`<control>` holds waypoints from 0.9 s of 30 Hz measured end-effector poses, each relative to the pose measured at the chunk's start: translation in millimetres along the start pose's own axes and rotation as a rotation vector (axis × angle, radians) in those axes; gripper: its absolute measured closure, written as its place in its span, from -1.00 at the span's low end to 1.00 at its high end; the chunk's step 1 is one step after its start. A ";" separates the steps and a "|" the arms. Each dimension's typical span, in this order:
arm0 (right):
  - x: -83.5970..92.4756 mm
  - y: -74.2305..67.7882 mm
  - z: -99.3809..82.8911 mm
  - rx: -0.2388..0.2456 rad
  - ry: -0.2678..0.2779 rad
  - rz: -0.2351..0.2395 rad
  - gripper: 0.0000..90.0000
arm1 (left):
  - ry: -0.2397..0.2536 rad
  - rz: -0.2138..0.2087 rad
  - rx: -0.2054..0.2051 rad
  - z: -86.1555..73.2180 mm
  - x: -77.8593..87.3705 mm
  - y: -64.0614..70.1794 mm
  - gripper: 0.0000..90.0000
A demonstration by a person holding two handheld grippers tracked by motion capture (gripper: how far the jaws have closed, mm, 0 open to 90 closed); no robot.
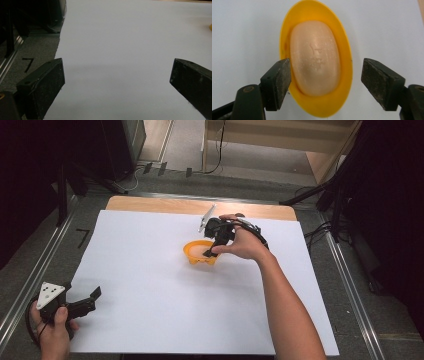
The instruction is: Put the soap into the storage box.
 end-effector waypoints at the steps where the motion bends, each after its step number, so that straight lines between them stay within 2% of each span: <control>1: 2.2 0.2 -2.2 -0.017 0.011 -0.003 -0.46 | 0.000 0.000 0.000 0.0 -0.1 0.0 -0.99; 4: 11.7 2.5 -10.5 -0.078 0.046 -0.033 -0.46 | 0.000 0.000 0.000 0.0 -0.1 0.0 -0.99; 6: 19.1 3.6 -17.2 -0.127 0.102 -0.063 -0.44 | 0.000 0.001 0.000 0.0 -0.2 -0.1 -0.99; 7: 19.1 3.6 -17.2 -0.127 0.102 -0.063 -0.44 | 0.000 0.001 0.000 0.0 -0.2 -0.1 -0.99; 8: 22.3 3.0 -22.0 -0.153 0.114 -0.076 -0.44 | -0.001 0.002 -0.001 -0.1 -0.3 -0.1 -0.99; 9: 29.0 2.6 -34.0 -0.191 0.157 -0.112 -0.44 | -0.002 0.004 -0.002 -0.1 -0.4 -0.1 -0.99; 12: 34.7 0.5 -48.7 -0.234 0.197 -0.138 -0.45 | -0.003 0.005 -0.004 -0.2 -0.4 -0.1 -0.99; 13: 36.7 -1.0 -56.7 -0.263 0.208 -0.148 -0.46 | -0.001 0.006 -0.004 0.0 -0.3 -0.1 -0.99; 16: 39.2 -4.2 -74.0 -0.318 0.232 -0.170 -0.48 | -0.005 0.008 -0.005 -0.4 -0.5 -0.2 -0.99; 19: 40.3 -8.3 -91.6 -0.373 0.252 -0.188 -0.60 | -0.004 0.009 -0.007 -0.2 -0.4 -0.1 -0.99; 20: 40.3 -8.3 -91.6 -0.373 0.252 -0.188 -0.60 | -0.004 0.009 -0.007 -0.2 -0.4 -0.1 -0.99; 21: 40.4 -11.6 -98.4 -0.413 0.254 -0.178 -0.67 | -0.004 0.010 -0.004 -0.3 -0.4 -0.2 -0.99; 22: 40.7 -17.6 -110.4 -0.476 0.250 -0.176 -0.69 | -0.001 0.009 -0.005 -0.1 -0.4 -0.2 -0.99; 25: 40.5 -25.3 -123.8 -0.503 0.246 -0.220 -0.69 | -0.003 0.010 -0.005 -0.3 -0.5 -0.1 -0.99; 26: 40.3 -28.9 -127.5 -0.502 0.254 -0.219 -0.69 | -0.002 0.010 -0.008 -0.1 -0.3 -0.1 -0.99; 27: 40.1 -33.4 -130.7 -0.523 0.269 -0.217 -0.69 | -0.004 0.010 -0.007 -0.3 -0.4 -0.1 -0.99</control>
Point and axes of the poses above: each handheld gripper's, and its own axes: x roughly backward along the jaws, z roughly out of its top, y roughly to its right, the point moved 10 cm from there along -x, roughly forward along the jaws, and after that the axes turned 4 degrees about -y, right-handed, at the moved point
